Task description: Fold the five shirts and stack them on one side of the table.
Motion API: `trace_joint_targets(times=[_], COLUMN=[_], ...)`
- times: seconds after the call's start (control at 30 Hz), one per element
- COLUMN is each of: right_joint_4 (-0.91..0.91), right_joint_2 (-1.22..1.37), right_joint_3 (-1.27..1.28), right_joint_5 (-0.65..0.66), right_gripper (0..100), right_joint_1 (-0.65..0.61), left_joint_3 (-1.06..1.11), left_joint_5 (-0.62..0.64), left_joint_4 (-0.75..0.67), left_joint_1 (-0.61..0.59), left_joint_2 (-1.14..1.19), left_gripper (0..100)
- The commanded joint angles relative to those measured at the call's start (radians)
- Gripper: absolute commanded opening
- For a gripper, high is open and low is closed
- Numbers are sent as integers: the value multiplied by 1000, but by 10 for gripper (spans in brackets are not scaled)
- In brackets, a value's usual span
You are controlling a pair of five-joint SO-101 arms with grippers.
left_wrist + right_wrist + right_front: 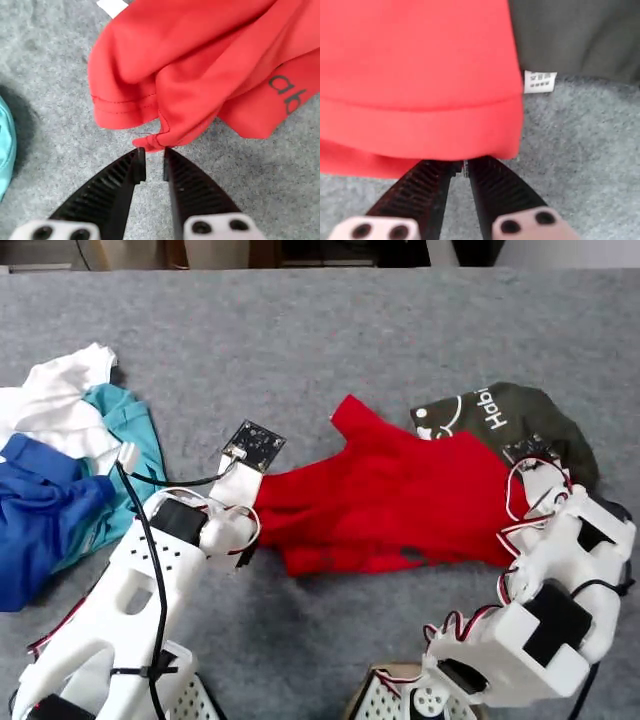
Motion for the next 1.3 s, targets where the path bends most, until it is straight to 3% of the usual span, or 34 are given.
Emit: trace_joint_targets(times=[0.0,0.1,0.33,0.63,0.93,1.2,1.27], right_joint_4=[-12,-12,-12,-12,-12,-12,-12], right_joint_2=[-38,-38,-38,-36,-36,-36,-36], right_joint_3=[2,2,2,4,4,4,4], right_joint_5=[-15,-15,-15,-15,-15,-15,-15], right_gripper=[2,2,2,2,2,2,2], right_joint_1=[-31,-31,-31,-31,-31,-31,-31], left_joint_3=[2,3,3,110,117,112,68], left_joint_5=[-9,-71,-95,-95,-97,-92,-91], left_joint_4=[15,64,143,-112,-144,-135,-66], left_joint_1=[14,11,6,14,15,15,15], left_joint_2=[-10,-10,-12,-10,-10,-19,-19], left_gripper=[40,71,294,271,19,17,17])
